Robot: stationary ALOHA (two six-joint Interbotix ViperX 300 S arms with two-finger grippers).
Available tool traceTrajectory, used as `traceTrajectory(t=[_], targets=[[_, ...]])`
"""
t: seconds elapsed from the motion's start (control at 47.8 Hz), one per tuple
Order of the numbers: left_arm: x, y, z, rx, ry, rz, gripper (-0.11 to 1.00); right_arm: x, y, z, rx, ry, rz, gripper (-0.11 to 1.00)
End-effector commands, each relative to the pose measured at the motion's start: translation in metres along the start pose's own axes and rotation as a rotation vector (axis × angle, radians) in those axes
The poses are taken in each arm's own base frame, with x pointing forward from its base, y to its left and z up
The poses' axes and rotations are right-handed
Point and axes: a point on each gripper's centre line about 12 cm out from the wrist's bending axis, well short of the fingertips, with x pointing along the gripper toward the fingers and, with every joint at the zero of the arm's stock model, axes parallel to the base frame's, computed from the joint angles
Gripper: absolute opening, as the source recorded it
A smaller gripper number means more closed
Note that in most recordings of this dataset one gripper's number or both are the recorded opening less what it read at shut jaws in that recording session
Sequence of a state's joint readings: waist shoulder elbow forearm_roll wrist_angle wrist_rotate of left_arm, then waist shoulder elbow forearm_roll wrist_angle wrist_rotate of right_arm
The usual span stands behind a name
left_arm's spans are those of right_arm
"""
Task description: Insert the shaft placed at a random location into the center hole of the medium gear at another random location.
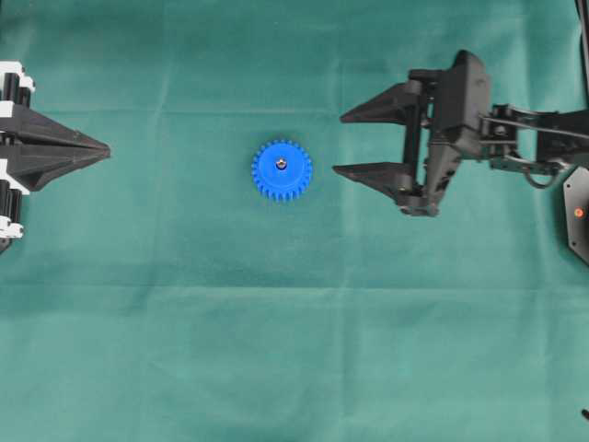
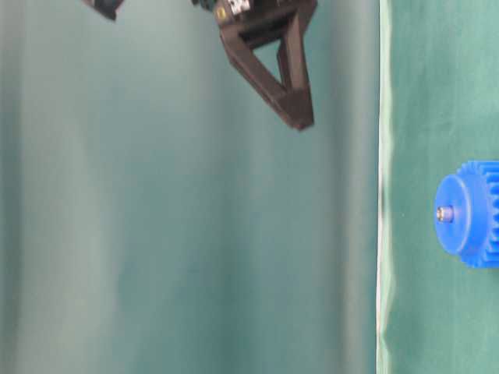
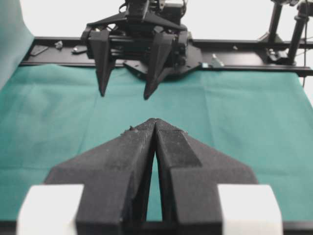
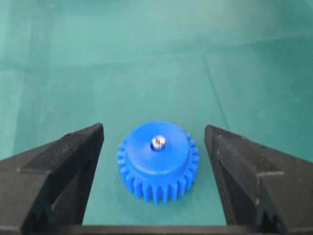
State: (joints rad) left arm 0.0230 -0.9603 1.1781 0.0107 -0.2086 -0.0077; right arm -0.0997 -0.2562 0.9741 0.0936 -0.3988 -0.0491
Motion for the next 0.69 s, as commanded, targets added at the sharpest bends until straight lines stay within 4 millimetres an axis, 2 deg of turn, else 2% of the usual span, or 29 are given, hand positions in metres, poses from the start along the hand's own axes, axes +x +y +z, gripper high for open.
traceTrajectory(t=[0.0, 0.272, 0.669], targets=[[0.003, 0.001, 0.008, 0.002, -0.02, 0.002, 0.0, -0.01, 0.0, 0.007, 0.0, -0.027, 0.001, 0.86], [0.003, 0.001, 0.009, 0.002, -0.021, 0.002, 0.0, -0.028, 0.0, -0.002, 0.001, 0.012, 0.005, 0.86], [0.003, 0.0, 0.008, 0.002, -0.02, 0.001, 0.0, -0.03, 0.0, -0.01, 0.001, 0.068, 0.008, 0.85]])
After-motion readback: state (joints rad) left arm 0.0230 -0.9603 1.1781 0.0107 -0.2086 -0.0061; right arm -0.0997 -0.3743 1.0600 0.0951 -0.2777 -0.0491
